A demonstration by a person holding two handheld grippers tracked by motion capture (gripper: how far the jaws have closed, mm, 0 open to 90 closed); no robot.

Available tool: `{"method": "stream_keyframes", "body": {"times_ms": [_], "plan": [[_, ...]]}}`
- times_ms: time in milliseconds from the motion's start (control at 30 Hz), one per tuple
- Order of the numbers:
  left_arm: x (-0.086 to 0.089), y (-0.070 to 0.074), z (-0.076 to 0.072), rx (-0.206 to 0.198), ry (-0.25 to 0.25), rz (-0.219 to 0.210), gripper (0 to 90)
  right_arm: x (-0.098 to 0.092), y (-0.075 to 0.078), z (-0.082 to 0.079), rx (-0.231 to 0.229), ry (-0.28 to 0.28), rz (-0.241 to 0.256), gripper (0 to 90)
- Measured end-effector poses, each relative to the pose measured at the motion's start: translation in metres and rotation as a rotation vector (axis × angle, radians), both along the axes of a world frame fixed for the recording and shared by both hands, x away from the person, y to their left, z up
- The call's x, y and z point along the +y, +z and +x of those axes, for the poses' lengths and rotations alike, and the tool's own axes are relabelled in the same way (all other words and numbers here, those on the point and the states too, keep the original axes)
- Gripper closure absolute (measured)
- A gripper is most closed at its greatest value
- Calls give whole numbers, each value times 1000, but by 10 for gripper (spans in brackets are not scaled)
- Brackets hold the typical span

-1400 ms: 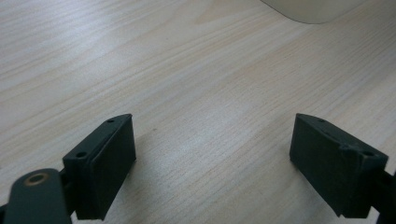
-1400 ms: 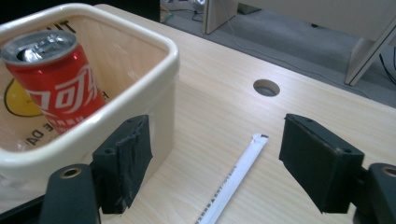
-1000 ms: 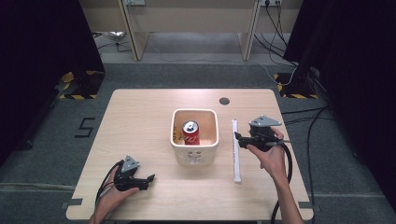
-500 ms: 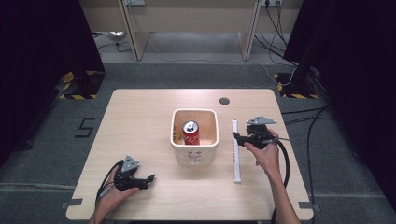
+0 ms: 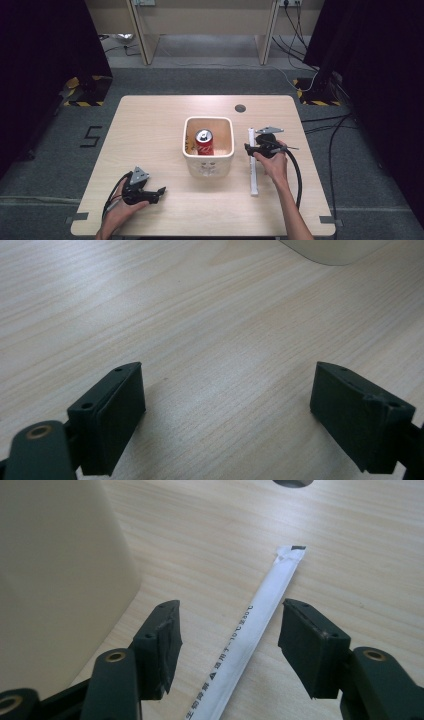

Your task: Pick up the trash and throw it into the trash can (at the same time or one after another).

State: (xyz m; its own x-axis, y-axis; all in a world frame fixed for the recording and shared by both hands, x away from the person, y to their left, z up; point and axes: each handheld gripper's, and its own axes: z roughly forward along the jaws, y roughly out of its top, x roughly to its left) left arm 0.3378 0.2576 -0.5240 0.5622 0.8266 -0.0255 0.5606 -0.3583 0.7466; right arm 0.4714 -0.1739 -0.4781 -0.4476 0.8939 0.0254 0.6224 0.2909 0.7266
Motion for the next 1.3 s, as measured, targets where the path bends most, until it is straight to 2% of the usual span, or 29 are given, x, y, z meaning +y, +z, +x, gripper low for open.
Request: {"method": "stream_keyframes", "body": {"times_ms": [167,267,500,833,1000,1067,1100,1133,1167,1233,1300], "plan": [[0,0,0,0,-1,1,137,0,-9,8,15,-21,-19,458],[0,0,0,0,-1,0,138,0,-13,10,13,-21,-50,479],[0,0,0,0,-1,1,137,-1,-24,14,53,-10,-60,533],[0,0,0,0,-1,1,137,-10,-26,14,43,7,-30,728],[0,0,0,0,-1,1,137,-13,-26,13,53,12,-25,779],[0,0,0,0,-1,1,137,-13,-26,13,57,13,-22,774],[0,0,0,0,-1,1,137,-13,-25,13,62,10,-15,739],[0,0,0,0,-1,1,137,-14,-25,13,75,5,-3,655],[0,0,0,0,0,1,137,-14,-24,13,83,-2,-12,594],[0,0,0,0,-1,1,137,-13,-22,11,89,-3,-63,552],[0,0,0,0,0,1,137,-14,-21,7,98,10,-64,543]]}}
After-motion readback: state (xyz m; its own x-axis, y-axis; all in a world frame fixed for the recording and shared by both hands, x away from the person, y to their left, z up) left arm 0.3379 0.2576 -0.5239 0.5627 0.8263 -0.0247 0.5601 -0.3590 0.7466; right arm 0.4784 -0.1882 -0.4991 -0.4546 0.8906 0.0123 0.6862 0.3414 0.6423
